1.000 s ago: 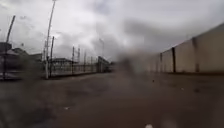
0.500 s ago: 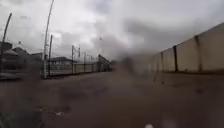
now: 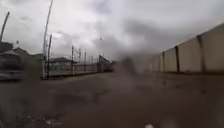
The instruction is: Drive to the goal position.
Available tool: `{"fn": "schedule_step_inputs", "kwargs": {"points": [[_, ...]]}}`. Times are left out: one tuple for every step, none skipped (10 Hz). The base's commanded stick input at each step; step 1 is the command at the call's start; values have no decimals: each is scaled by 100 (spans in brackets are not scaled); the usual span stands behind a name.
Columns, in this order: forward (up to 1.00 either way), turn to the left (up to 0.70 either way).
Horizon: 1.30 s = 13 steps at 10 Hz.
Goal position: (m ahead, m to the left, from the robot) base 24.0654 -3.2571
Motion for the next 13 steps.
{"fn": "schedule_step_inputs", "kwargs": {"points": [[50, 2], [50, 2], [50, 2], [50, 2], [50, 2], [50, 2], [50, 2], [50, -12], [50, -40], [50, -48], [50, -48], [50, -21], [50, 2]]}}
